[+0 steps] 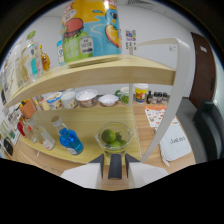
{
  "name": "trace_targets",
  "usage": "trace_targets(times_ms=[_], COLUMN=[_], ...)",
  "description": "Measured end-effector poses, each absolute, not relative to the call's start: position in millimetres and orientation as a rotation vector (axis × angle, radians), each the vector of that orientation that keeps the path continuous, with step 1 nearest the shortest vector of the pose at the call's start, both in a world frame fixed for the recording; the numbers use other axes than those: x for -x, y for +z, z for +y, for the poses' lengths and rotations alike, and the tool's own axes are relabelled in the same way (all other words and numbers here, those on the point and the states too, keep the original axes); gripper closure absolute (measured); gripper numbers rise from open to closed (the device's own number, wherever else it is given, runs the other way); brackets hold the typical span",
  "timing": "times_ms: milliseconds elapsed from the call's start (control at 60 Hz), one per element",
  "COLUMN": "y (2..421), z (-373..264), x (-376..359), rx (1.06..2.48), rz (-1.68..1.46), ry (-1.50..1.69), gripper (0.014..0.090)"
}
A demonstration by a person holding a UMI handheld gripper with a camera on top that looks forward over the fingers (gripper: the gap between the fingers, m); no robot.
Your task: Make me a cup of Mojito.
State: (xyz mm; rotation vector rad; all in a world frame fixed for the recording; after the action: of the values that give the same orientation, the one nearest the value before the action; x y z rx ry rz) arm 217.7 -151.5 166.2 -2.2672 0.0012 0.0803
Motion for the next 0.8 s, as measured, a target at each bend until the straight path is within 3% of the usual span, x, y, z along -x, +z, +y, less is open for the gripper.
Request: trace_targets(times_ms=[150,517,800], y=[165,186,212], z=[-152,-169,-219], x=[-221,-226,-196], rx=[2.270,2.219,2.163], rz=[0.016,0.057,0.086], ry=[0.069,0.044,0.082], gripper=[0.0862,0.0882,0.0886])
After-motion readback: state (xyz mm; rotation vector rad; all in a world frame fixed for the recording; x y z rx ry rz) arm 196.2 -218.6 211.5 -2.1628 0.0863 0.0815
